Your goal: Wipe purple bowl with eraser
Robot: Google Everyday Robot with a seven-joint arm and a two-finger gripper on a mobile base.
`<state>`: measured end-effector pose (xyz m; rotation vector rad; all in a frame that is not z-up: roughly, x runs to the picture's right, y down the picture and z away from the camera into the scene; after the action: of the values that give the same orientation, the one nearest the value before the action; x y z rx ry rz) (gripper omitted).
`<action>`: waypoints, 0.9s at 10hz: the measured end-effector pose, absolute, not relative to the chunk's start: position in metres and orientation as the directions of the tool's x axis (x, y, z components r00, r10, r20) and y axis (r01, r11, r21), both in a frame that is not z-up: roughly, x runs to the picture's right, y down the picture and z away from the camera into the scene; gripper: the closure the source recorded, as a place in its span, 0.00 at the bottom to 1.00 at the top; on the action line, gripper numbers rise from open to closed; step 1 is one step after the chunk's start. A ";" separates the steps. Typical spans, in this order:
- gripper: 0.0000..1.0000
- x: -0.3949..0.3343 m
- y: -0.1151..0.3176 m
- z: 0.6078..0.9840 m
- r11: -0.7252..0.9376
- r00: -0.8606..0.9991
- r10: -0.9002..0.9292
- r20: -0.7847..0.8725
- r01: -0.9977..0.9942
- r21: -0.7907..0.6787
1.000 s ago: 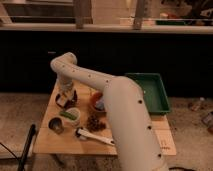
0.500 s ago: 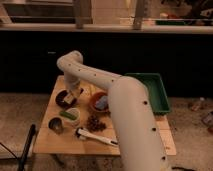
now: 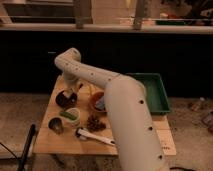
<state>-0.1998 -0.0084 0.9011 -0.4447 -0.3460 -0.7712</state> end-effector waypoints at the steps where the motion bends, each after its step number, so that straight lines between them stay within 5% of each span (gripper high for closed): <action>1: 0.91 -0.208 -0.010 0.904 0.639 0.670 -0.591 0.449 0.729 -0.247; 9: 0.91 -0.266 0.011 0.894 0.565 0.538 -0.650 0.536 0.814 -0.132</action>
<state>-0.2658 0.0113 0.8935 -0.3923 -0.4618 -0.8979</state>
